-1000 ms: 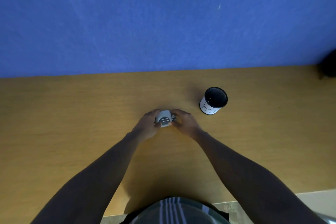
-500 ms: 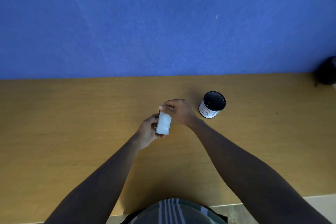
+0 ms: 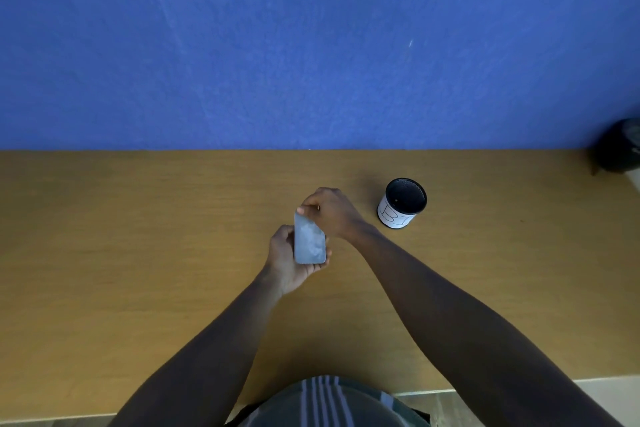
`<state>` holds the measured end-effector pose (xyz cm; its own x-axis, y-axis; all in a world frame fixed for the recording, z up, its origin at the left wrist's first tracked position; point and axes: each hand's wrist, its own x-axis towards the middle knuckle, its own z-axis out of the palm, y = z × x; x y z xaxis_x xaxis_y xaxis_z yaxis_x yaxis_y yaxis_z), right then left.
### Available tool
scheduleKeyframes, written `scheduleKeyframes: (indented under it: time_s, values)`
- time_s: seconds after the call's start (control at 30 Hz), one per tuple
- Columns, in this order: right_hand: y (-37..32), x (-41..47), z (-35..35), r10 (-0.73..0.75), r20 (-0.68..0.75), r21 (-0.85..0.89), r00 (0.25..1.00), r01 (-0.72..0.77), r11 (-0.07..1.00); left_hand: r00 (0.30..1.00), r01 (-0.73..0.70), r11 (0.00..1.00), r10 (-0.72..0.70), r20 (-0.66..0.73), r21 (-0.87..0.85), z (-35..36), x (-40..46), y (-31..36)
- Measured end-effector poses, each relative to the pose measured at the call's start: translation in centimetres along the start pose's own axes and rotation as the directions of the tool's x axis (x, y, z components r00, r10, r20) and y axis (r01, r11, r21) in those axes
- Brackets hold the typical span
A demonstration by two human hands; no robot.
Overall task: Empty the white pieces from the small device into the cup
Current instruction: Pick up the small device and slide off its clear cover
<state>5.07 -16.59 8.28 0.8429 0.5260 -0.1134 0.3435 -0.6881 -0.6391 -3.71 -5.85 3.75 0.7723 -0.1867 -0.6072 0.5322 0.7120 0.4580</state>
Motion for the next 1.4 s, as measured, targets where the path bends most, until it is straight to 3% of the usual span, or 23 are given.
scheduleKeyframes:
  time_s: [0.13,0.73,1.23,1.4]
  values:
    - [-0.5,-0.1,-0.2,-0.03,-0.025,-0.047,0.999,0.028,0.998,1.0,-0.014,0.998,0.012,-0.027,-0.068,0.4,0.1,-0.7]
    - [-1.5,-1.1,0.9,-0.116,-0.187,-0.16,0.976,0.086,0.983,0.995,-0.071,0.993,0.065,-0.076,-0.09,0.9,0.2,-0.9]
    - [-2.3,-1.8,0.6,-0.128,-0.273,-0.106,0.953,0.103,0.989,0.998,-0.054,0.988,0.048,-0.047,-0.144,0.5,0.1,-0.9]
    - [-2.5,-2.0,-0.1,-0.091,-0.317,0.021,0.944,0.103,0.994,0.998,-0.067,0.987,0.064,-0.026,-0.145,0.6,0.0,-0.5]
